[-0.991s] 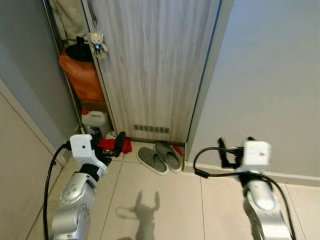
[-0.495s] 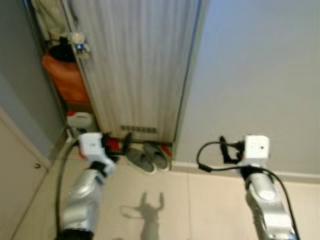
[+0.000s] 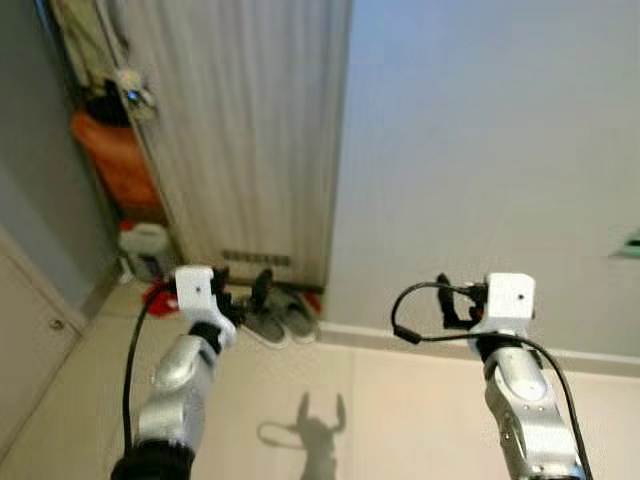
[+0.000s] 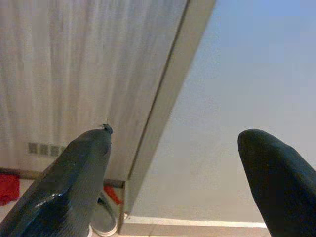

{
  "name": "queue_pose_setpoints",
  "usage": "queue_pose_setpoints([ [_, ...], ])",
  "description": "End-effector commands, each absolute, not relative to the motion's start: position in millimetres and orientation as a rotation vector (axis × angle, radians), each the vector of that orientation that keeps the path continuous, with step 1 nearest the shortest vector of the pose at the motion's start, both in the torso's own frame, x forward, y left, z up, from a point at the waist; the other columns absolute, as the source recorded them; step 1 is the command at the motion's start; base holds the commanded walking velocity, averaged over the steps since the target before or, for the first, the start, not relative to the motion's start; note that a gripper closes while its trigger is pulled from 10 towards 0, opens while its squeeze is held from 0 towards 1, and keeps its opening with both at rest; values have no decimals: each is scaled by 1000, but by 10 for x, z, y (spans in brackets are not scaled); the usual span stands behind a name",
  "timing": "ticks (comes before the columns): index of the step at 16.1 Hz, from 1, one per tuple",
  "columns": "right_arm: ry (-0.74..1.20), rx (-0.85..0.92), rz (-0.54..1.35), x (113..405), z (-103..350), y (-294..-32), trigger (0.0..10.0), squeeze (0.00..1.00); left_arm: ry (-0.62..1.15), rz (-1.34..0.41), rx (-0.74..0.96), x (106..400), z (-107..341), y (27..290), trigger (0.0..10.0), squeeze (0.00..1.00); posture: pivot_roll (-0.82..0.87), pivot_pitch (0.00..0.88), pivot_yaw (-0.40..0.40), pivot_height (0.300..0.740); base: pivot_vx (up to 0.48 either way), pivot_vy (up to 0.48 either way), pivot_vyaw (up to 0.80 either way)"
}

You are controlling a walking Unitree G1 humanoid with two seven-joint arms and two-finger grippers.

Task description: Hang keys on a hook

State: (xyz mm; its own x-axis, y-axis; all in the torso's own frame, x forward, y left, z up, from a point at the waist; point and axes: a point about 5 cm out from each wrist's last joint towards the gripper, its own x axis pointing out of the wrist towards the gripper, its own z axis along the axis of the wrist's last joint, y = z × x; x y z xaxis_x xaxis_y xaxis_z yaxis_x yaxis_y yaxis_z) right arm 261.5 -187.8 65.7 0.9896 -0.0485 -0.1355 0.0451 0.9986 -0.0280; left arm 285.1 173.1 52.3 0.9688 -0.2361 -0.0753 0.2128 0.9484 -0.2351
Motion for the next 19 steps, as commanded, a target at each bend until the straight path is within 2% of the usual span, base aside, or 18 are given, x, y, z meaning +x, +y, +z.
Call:
queue_pose_setpoints([
  [1, 110, -5, -38, 2642, 703, -1847, 10000, 1000, 110, -206, -217, 2842, 504, 1802, 10000, 0, -49, 0, 36, 740, 0, -428, 0],
  [2, 103, -8, -39, 2636, 710, -1845, 10000, 1000, 98, -203, -208, 2854, 536, 1814, 10000, 671, -51, 0, 36, 740, 251, -405, 0],
  [3, 98, -29, -45, 2631, 714, -1858, 10000, 1000, 84, -195, -210, 2868, 568, 1829, 10000, 1000, -50, 0, 36, 740, 341, -334, 0],
  [12, 84, -25, -41, 2632, 694, -1857, 10000, 1000, 47, -243, -202, 2858, 675, 1704, 10000, 1000, -48, 0, 43, 740, 360, -312, 0],
  [15, 112, -72, -51, 2623, 654, -1874, 10000, 1000, 56, -258, -186, 2864, 691, 1684, 10000, 1000, -48, 0, 45, 740, 392, -187, 0],
  [16, 126, -82, -39, 2626, 642, -1866, 10000, 0, 49, -264, -219, 2863, 706, 1660, 10000, 0, -49, 0, 45, 740, 0, 0, -725],
  [19, 153, -58, -35, 2617, 599, -1865, 10000, 0, 82, -282, -195, 2866, 690, 1636, 10000, 0, -54, 0, 49, 736, 0, 0, -387],
])
